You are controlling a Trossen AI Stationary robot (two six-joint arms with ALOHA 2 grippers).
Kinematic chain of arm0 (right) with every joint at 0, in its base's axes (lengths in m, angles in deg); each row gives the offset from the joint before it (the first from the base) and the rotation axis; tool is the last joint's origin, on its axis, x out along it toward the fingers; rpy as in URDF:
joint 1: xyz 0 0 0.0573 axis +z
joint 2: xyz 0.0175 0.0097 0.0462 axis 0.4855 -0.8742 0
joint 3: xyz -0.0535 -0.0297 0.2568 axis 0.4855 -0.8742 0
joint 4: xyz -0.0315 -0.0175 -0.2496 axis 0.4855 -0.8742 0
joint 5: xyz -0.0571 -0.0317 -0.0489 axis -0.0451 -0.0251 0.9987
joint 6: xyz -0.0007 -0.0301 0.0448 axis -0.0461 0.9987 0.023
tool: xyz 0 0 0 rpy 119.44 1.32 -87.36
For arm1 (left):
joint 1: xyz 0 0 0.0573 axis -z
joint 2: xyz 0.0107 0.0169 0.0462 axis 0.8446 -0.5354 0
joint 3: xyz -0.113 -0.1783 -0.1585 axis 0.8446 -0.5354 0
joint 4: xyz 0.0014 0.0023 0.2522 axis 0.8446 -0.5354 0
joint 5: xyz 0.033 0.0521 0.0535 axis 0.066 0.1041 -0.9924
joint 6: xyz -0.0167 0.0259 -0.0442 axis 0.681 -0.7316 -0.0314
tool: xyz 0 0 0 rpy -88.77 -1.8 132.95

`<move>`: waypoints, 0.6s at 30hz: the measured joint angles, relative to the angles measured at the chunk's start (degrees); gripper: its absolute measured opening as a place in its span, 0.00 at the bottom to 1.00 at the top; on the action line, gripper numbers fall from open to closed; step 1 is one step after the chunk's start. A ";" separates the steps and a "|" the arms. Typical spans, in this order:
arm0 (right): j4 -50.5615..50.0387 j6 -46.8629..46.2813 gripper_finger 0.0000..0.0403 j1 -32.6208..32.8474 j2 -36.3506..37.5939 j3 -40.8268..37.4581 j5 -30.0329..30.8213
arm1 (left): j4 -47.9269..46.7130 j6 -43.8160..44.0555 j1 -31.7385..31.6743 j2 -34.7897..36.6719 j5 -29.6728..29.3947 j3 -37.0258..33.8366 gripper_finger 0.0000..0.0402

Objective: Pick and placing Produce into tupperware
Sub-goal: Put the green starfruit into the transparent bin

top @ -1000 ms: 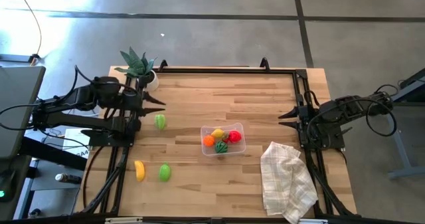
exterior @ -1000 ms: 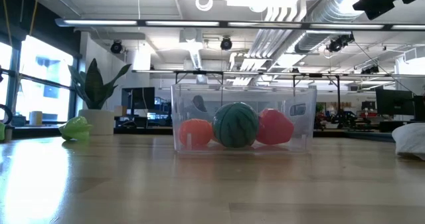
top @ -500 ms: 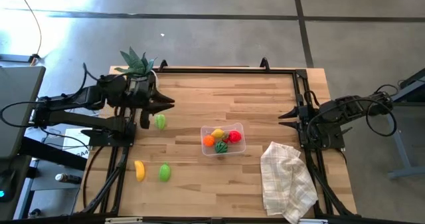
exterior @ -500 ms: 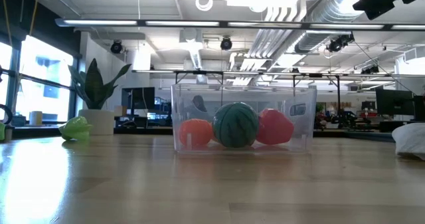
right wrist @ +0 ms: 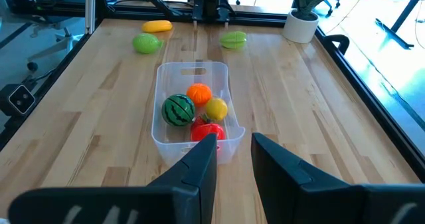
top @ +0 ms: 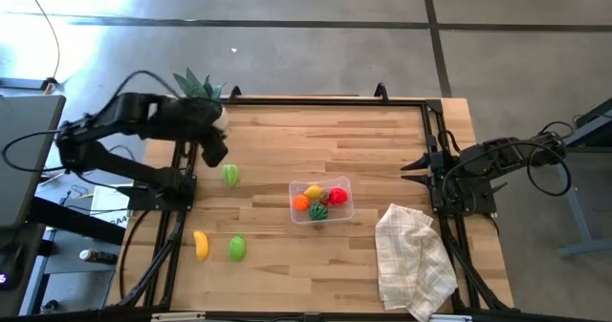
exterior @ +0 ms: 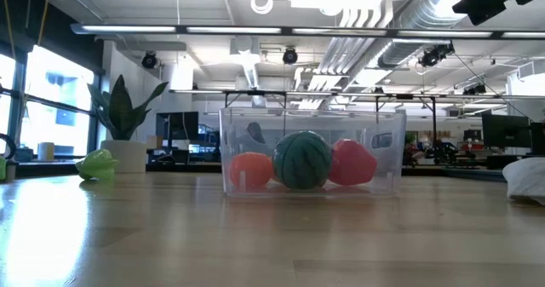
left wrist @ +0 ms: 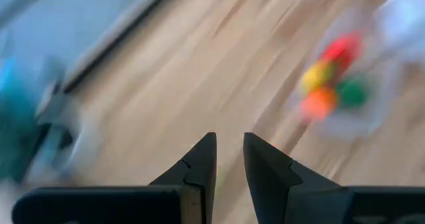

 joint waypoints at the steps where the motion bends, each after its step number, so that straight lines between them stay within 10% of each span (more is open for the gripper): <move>1: 0.00 0.00 0.21 0.00 0.00 0.00 0.00 | -5.69 3.70 0.00 -1.65 -0.04 0.92 0.17; 18: 0.02 0.01 0.21 0.00 0.00 0.00 -0.02 | -3.41 19.75 -2.36 -10.05 7.00 -22.15 0.17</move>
